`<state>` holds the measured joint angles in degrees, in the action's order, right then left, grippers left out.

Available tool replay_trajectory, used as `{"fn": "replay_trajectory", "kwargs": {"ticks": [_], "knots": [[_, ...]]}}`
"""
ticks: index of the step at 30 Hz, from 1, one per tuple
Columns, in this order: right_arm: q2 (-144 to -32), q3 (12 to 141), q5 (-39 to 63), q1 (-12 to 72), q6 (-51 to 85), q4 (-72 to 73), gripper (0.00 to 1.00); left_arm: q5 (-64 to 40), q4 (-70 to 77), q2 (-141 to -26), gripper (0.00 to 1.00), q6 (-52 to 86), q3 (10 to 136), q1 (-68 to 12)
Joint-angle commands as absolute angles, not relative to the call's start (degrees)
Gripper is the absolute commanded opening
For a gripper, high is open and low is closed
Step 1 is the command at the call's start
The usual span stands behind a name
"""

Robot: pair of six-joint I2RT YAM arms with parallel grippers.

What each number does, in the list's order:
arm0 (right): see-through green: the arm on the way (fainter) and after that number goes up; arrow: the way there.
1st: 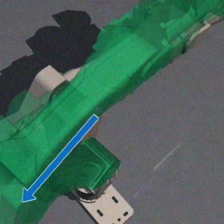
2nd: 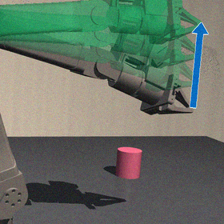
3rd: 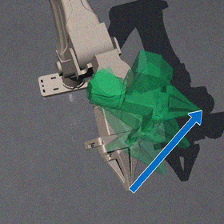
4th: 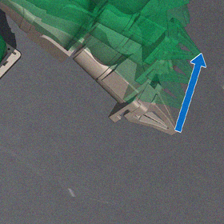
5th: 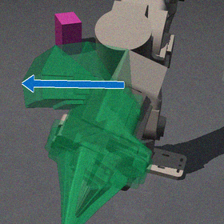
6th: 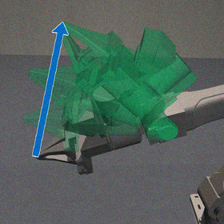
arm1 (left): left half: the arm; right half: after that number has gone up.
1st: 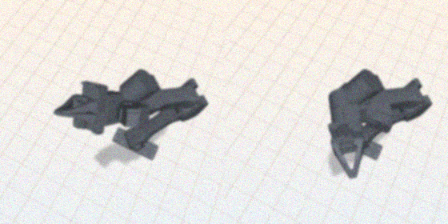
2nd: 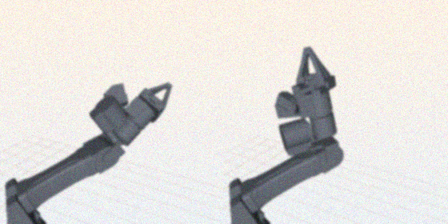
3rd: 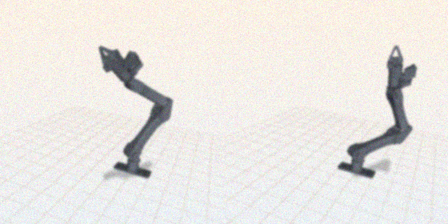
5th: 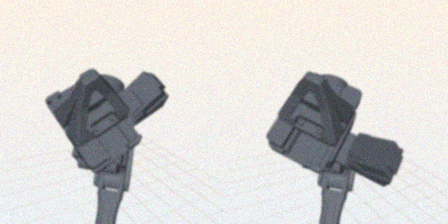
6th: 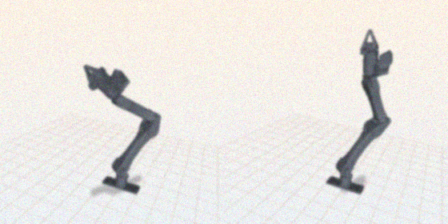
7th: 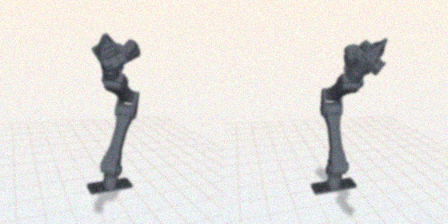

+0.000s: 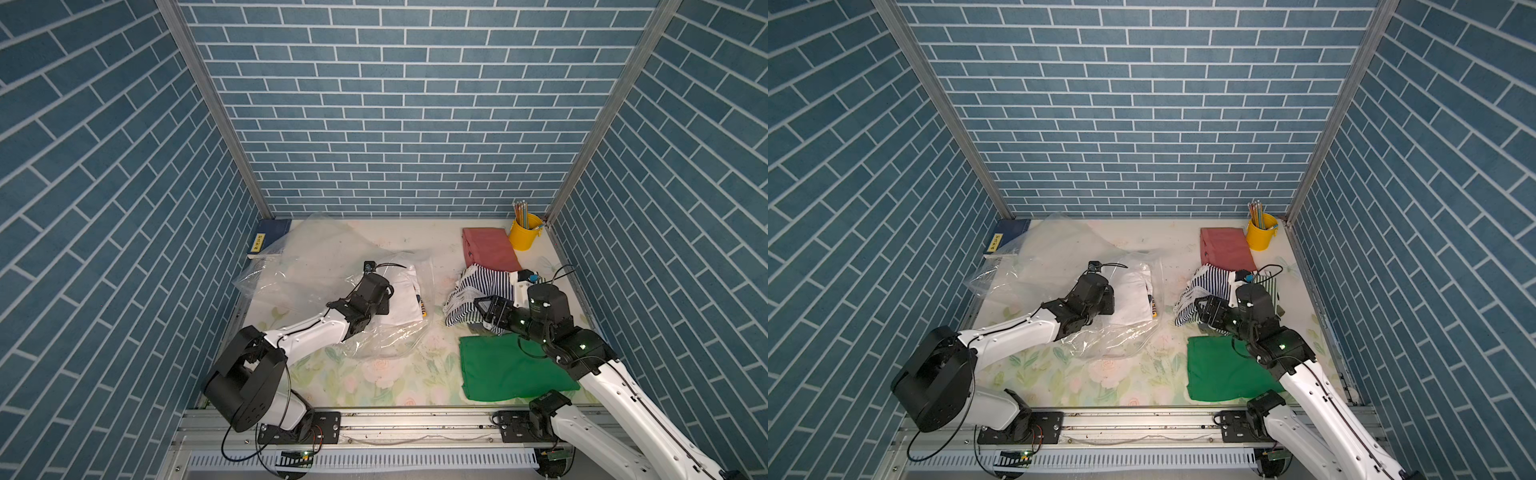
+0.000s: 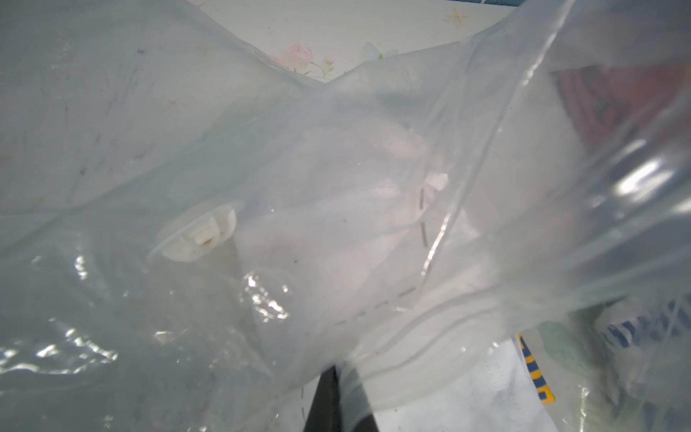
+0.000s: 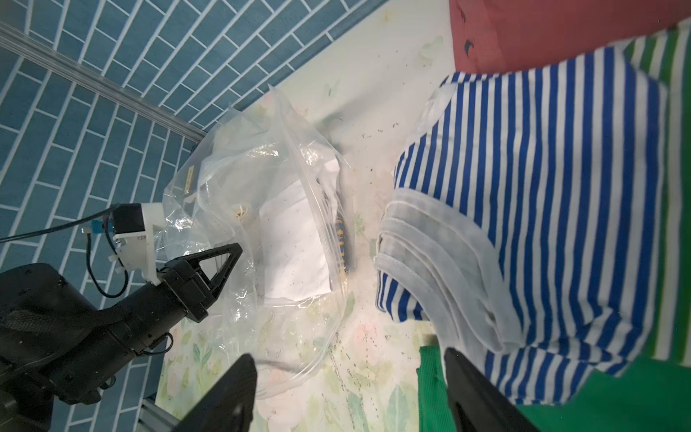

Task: Take the tank top out of the vacuum bag
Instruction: Adjust the tank top at the center of the board.

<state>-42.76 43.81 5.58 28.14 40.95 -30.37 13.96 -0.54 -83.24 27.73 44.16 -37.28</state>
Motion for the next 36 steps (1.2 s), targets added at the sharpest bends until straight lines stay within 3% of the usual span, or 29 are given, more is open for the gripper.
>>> {"fn": "replay_trajectory", "kwargs": {"ticks": [1,7,18,28,32,36], "knots": [[-44.57,44.45,-3.83,26.98,35.62,-35.45,0.75,13.55,0.04,-83.99,0.00,27.51,45.00,-36.93],[-52.91,41.92,-7.35,21.51,31.23,-28.00,0.74,13.86,-0.94,-83.26,0.00,27.15,45.09,-36.85],[-61.00,34.82,1.88,8.33,29.74,-15.45,0.73,13.54,-0.44,-82.17,0.00,27.91,43.68,-36.85],[-60.27,29.02,13.00,6.89,33.66,-4.96,0.49,14.33,-0.97,-82.62,0.00,26.90,44.41,-36.87],[-60.23,28.70,15.20,6.86,33.58,-2.61,0.52,14.15,-0.56,-82.71,0.00,27.16,44.06,-36.88],[-61.84,28.52,15.82,6.68,34.16,-1.27,0.63,14.27,-0.83,-82.31,0.00,27.18,43.86,-36.91]]}}
